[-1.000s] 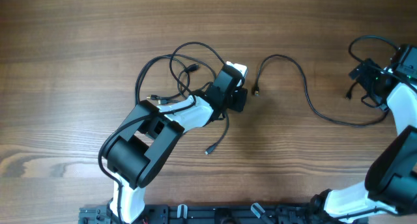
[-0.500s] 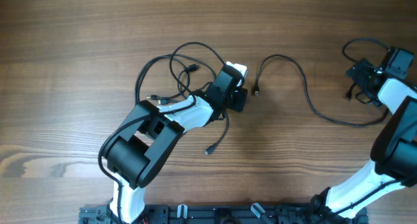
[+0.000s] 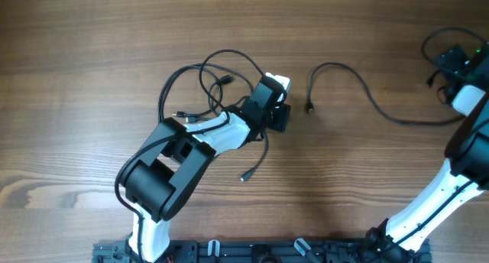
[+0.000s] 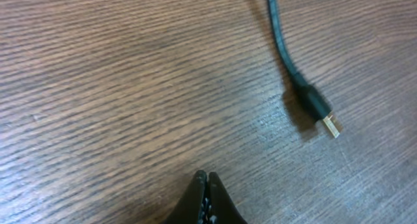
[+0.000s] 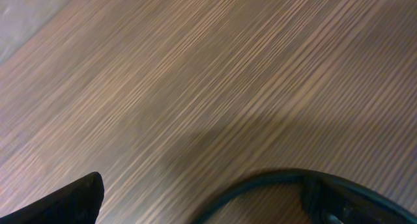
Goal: Untangle cables
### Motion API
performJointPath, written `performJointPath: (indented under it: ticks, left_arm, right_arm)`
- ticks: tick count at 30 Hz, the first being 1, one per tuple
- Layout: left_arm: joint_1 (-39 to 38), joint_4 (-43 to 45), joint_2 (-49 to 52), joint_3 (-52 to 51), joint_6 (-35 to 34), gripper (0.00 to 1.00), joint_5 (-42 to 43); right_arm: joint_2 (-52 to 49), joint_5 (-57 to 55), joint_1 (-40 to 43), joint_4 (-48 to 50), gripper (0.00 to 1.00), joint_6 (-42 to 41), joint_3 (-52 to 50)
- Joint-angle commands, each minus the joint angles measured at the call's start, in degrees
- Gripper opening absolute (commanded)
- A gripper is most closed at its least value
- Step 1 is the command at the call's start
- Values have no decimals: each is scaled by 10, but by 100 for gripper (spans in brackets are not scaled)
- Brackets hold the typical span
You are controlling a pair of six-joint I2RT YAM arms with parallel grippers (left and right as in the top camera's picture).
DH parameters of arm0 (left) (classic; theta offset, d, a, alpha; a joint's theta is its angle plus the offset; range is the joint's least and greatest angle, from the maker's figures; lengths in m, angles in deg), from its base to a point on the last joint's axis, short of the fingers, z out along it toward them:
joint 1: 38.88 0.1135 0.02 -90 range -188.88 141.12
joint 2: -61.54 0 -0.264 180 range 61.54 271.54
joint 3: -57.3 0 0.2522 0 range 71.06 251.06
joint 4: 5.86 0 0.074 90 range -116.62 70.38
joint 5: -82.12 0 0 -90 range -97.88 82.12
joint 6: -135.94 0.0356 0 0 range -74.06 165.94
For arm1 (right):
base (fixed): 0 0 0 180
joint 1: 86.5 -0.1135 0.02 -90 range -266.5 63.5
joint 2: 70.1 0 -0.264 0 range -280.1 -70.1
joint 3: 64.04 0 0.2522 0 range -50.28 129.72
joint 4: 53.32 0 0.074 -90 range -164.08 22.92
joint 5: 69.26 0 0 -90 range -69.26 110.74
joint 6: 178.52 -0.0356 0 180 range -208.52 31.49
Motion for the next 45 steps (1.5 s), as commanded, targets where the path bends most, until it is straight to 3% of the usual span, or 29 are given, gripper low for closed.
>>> performJointPath:
  ticks: [1,12,19,29,34,41,45]
  left_arm:
    - [-5,-24,20,-20,-5,4,16]
    - [-18,-19,20,-20,-5,4,28]
    - [-18,-15,20,-20,-5,4,28]
    - [-17,2,10,-20,-5,4,28]
    - [10,-10,-43,-20,-31,4,28]
    - [85,-170,-246,-20,17,4,28]
    - [108,-290,-345,-20,30,4,-31]
  right_arm:
    - [-86,20,45,-40,100,-22,13]
    - [-110,13,69,2,100,-2,90]
    - [-67,99,68,-22,100,9,101]
    - [170,84,7,-254,100,125,101]
    - [245,138,-63,-376,100,129,101]
    - [253,147,-223,-499,100,128,101]
    - [253,147,-303,-571,100,131,101]
